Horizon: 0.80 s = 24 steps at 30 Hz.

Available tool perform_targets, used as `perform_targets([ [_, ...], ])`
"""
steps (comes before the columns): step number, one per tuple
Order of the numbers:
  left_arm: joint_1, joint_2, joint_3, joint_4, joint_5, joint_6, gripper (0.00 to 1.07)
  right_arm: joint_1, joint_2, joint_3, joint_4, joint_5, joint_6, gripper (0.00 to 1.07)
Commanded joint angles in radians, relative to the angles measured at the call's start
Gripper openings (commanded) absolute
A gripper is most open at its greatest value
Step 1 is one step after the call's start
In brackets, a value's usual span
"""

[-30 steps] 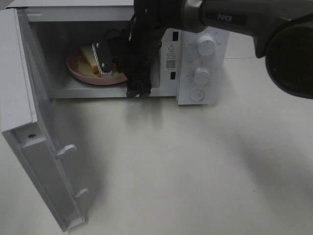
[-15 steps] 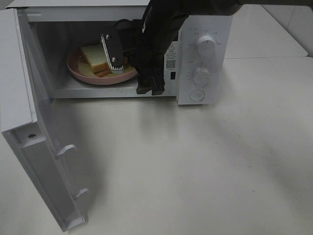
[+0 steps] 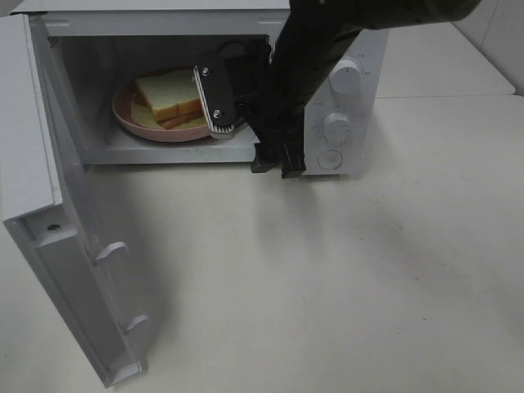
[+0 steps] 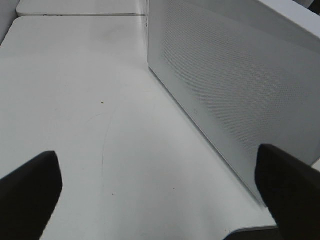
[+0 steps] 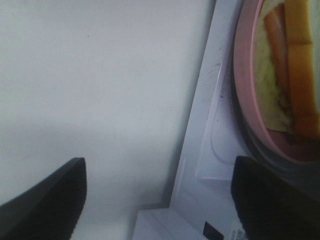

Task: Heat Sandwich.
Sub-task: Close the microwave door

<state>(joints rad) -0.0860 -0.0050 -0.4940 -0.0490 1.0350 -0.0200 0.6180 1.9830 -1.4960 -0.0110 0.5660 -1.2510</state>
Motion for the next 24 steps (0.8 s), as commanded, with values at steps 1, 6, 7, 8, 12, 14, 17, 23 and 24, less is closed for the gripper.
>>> perform_targets([
  [1,-0.004,-0.015,0.002,-0.008,0.000,-0.001,0.98,-0.001,-0.068,0.097,-0.002,-0.038,0.048,0.77],
  [6,-0.004,-0.015,0.002,-0.008,0.000,-0.001,0.98,-0.001,-0.139,0.197,-0.006,-0.064,0.108,0.77],
  [7,-0.004,-0.015,0.002,-0.008,0.000,-0.001,0.98,-0.001,-0.150,0.211,-0.006,-0.064,0.125,0.77],
  [8,-0.004,-0.015,0.002,-0.008,0.000,-0.001,0.98,-0.001,-0.164,0.228,-0.006,-0.062,0.158,0.77],
  [12,-0.004,-0.015,0.002,-0.008,0.000,-0.001,0.98,-0.001,-0.218,0.276,-0.021,-0.062,0.362,0.82],
  [14,-0.004,-0.015,0.002,-0.008,0.000,-0.001,0.98,-0.001,-0.231,0.287,-0.040,-0.057,0.403,0.82],
  [17,-0.004,-0.015,0.002,-0.008,0.000,-0.001,0.98,-0.001,-0.287,0.324,-0.072,-0.021,0.514,0.82],
  [23,-0.004,-0.015,0.002,-0.008,0.000,-0.001,0.98,-0.001,-0.394,0.390,-0.073,0.039,0.701,0.81],
  [24,-0.004,-0.015,0.002,-0.008,0.000,-0.001,0.98,-0.001,-0.414,0.403,-0.073,0.050,0.730,0.81],
])
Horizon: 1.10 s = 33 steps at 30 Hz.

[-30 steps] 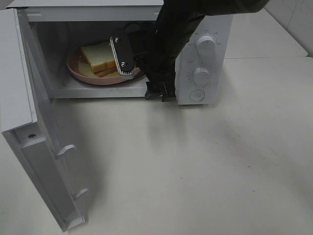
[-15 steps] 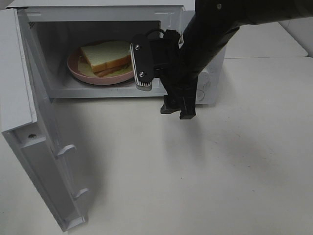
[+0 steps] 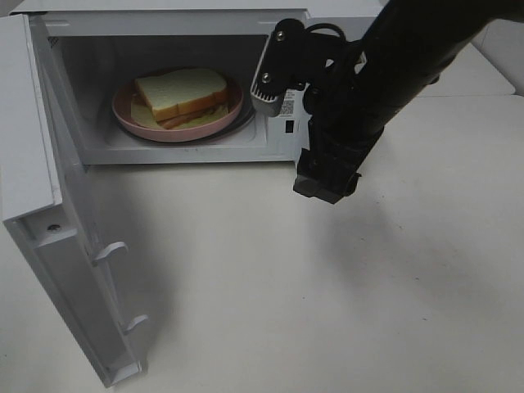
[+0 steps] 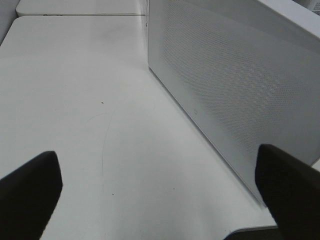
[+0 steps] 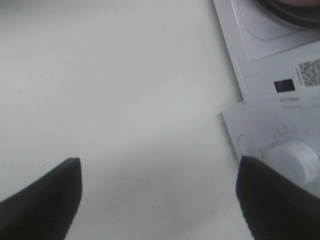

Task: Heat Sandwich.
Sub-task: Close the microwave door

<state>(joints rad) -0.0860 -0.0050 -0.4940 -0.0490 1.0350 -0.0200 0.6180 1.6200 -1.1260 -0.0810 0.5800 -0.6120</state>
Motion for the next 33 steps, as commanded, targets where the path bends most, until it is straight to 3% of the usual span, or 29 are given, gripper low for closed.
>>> perform_targets([
  [1,-0.004,-0.015,0.002,-0.008,0.000,-0.001,0.98,-0.001,-0.067,0.044,-0.003,0.043,0.112,0.80],
  [16,-0.004,-0.015,0.002,-0.008,0.000,-0.001,0.98,0.002,-0.407,0.251,0.008,0.217,0.459,0.76],
  [33,-0.004,-0.015,0.002,-0.008,0.000,-0.001,0.98,0.002,-0.728,0.267,0.013,0.504,0.541,0.76],
])
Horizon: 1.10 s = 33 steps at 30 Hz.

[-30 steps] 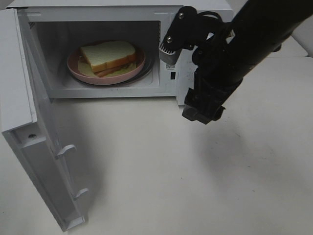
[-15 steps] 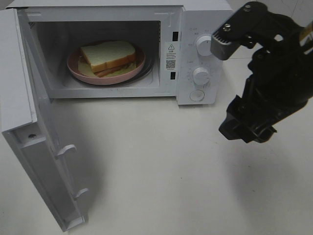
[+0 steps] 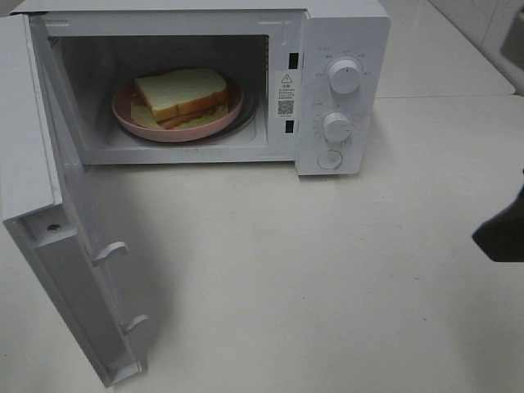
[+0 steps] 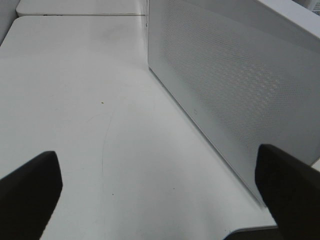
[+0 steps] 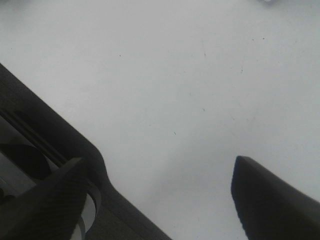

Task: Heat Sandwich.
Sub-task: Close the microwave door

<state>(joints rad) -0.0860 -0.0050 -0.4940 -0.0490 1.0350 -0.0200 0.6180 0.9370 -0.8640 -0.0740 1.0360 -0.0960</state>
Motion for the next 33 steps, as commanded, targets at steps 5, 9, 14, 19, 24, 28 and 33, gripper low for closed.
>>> perform_targets([
  [5,-0.004,-0.015,0.002,-0.008,0.000,-0.001,0.98,0.002,-0.139,0.005,0.005,0.121,0.043,0.76],
  [9,-0.004,-0.015,0.002,-0.008,0.000,-0.001,0.98,0.002,-0.208,0.006,0.004,0.179,0.054,0.76],
  [14,-0.004,-0.015,0.002,-0.008,0.000,-0.001,0.98,-0.002,-0.309,0.006,-0.006,0.207,0.089,0.76],
  [19,-0.004,-0.015,0.002,-0.008,0.000,-0.001,0.98,-0.138,-0.407,0.007,-0.007,0.233,0.096,0.76],
  [24,-0.004,-0.015,0.002,-0.008,0.000,-0.001,0.98,-0.266,-0.503,0.044,-0.011,0.230,0.096,0.76],
  [28,-0.004,-0.015,0.002,-0.008,0.000,-0.001,0.98,-0.337,-0.555,0.090,-0.010,0.230,0.107,0.76],
  [33,-0.004,-0.015,0.002,-0.008,0.000,-0.001,0.98,-0.428,-0.652,0.170,0.014,0.214,0.112,0.76],
])
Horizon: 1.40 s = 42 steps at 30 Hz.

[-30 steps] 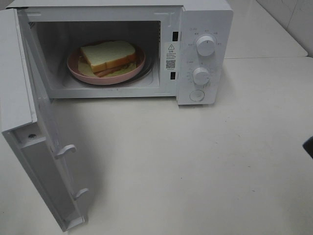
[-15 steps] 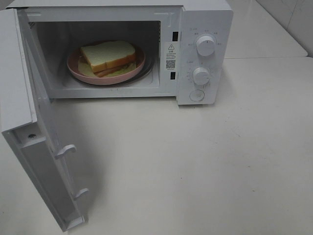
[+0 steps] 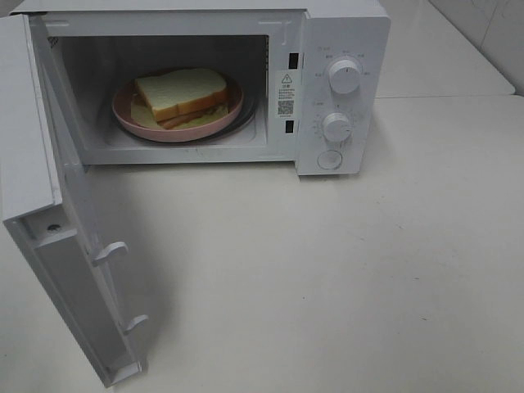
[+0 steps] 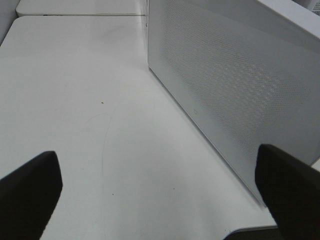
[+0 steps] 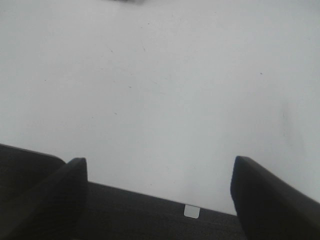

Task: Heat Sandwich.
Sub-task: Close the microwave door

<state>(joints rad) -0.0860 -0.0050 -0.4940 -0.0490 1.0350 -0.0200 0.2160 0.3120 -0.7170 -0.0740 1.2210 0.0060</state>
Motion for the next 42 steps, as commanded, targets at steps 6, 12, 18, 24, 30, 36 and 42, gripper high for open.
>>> perform_targets([
  [6,-0.004,-0.015,0.002,-0.008,0.000,-0.001,0.98,-0.128,-0.148,0.116,0.074,-0.020,0.011,0.76],
  [12,-0.004,-0.015,0.002,-0.008,0.000,-0.001,0.98,-0.189,-0.217,0.173,0.140,-0.065,0.003,0.76],
  [18,-0.004,-0.015,0.002,-0.008,0.000,-0.001,0.98,-0.239,-0.304,0.207,0.133,-0.167,-0.012,0.76],
  [24,-0.004,-0.016,0.002,-0.008,0.000,-0.001,0.98,-0.264,-0.343,0.216,0.137,-0.184,-0.018,0.76],
  [30,-0.004,-0.014,0.002,-0.008,0.000,-0.001,0.98,-0.264,-0.343,0.216,0.137,-0.184,-0.018,0.76],
  [36,-0.004,-0.014,0.002,-0.008,0.000,-0.001,0.98,-0.264,-0.343,0.216,0.137,-0.183,-0.017,0.76],
  [42,-0.004,-0.014,0.002,-0.008,0.000,-0.001,0.98,-0.264,-0.343,0.216,0.137,-0.183,-0.017,0.76],
])
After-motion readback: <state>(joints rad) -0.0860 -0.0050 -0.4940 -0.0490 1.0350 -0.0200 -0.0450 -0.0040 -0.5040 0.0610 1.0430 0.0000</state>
